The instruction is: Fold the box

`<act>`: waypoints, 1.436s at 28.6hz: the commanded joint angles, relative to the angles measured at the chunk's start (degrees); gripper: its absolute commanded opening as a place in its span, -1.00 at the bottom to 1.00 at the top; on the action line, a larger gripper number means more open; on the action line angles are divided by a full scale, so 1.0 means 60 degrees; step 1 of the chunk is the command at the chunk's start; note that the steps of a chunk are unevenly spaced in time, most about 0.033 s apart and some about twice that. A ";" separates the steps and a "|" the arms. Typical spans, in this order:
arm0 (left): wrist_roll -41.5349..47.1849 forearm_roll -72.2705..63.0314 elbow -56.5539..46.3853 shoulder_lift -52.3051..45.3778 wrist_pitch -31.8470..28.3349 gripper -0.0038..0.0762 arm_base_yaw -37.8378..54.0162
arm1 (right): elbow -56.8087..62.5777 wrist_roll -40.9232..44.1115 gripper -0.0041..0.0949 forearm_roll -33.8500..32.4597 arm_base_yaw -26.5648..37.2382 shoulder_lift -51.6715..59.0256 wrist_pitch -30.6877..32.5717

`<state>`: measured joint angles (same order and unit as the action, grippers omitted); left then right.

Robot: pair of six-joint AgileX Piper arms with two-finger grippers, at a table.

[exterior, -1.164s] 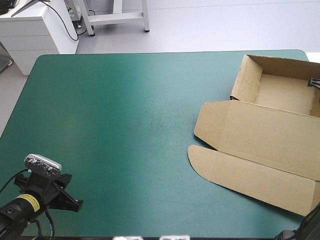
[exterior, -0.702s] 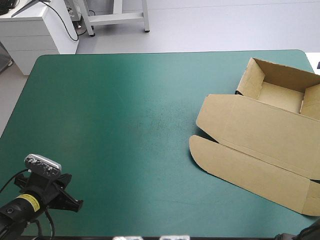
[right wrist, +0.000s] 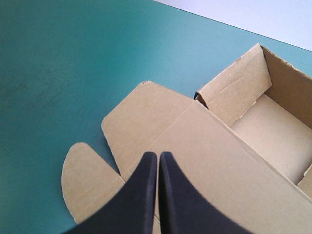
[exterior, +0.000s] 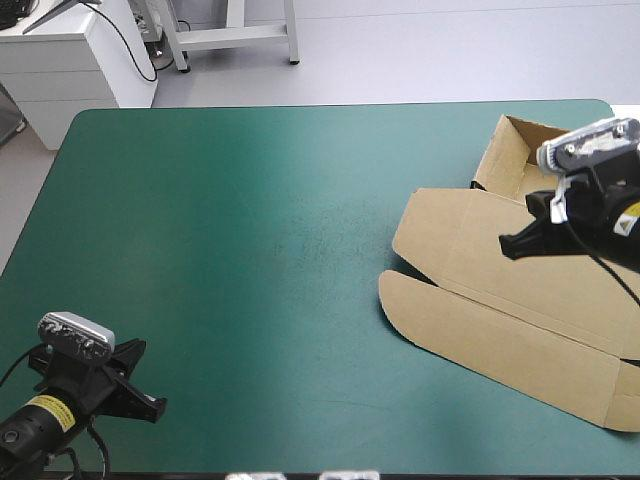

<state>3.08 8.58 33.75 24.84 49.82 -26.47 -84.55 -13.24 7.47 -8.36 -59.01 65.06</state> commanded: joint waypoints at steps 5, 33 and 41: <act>0.0015 -0.1051 -0.0801 -0.2013 -0.0926 -0.92 -0.0039 | 0.3575 -0.0473 -0.92 -0.0299 -0.0151 0.3036 -0.2533; -0.0051 -0.1594 -0.1353 -0.4302 -0.1282 -0.92 -0.0039 | 0.9990 0.0387 -0.96 -0.0492 -0.0151 1.0214 -0.4669; -0.0014 -0.1576 -0.1353 -0.4302 -0.1282 -0.92 -0.0039 | 0.9996 0.0685 -0.96 -0.0763 -0.0151 1.0214 -0.4709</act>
<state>2.69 -0.52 24.40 -0.93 46.55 -26.47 -23.27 -9.90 4.12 -9.27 0.75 41.02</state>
